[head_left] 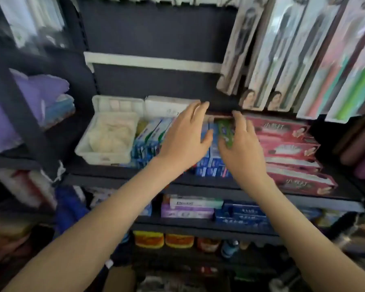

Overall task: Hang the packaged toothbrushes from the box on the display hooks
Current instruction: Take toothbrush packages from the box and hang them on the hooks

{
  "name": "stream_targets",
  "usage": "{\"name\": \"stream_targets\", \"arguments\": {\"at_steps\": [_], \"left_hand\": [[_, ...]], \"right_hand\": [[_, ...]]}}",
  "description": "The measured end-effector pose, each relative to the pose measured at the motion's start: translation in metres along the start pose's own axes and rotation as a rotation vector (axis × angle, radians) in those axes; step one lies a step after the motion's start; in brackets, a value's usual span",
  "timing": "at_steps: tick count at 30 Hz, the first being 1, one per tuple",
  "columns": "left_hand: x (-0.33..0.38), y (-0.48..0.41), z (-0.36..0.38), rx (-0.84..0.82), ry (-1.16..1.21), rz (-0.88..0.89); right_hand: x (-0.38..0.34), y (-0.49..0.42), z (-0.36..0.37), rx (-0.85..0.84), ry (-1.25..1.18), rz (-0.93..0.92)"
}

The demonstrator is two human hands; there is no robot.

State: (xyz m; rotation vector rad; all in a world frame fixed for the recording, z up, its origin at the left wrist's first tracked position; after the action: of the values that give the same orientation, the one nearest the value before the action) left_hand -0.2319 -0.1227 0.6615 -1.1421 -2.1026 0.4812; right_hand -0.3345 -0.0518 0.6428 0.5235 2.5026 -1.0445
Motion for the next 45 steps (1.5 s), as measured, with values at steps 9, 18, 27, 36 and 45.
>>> {"name": "stream_targets", "arguments": {"at_steps": [9,18,27,36,45], "left_hand": [[-0.110,0.301,0.152,-0.558,0.051,-0.515],[-0.243,0.561,0.308,-0.916,0.008,-0.910],[-0.332,0.640,0.454,-1.049,-0.191,-0.829],[-0.360,0.712,0.536,-1.273,-0.240,-0.645],[-0.360,0.712,0.535,-1.243,-0.235,-0.661]], "right_hand": [[0.093,0.238,0.166,-0.650,-0.060,0.121],[0.217,0.484,0.365,-1.213,0.005,0.401],[0.329,0.596,0.526,-1.267,0.204,0.405],[0.393,0.618,0.619,-1.155,0.259,0.393],[0.390,0.618,0.624,-1.197,0.434,0.230]]}}
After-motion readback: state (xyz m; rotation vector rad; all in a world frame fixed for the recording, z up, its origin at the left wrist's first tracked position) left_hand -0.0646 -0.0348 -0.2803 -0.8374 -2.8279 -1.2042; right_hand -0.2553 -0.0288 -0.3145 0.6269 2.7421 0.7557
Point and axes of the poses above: each hand's wrist, its own y-axis away from the middle knuckle, its own z-axis out of the palm, x = y × z, the point moved 8 cm from there along -y, towards the middle knuckle, and after that the axes turned 2 degrees about x, right-handed, at the moved point
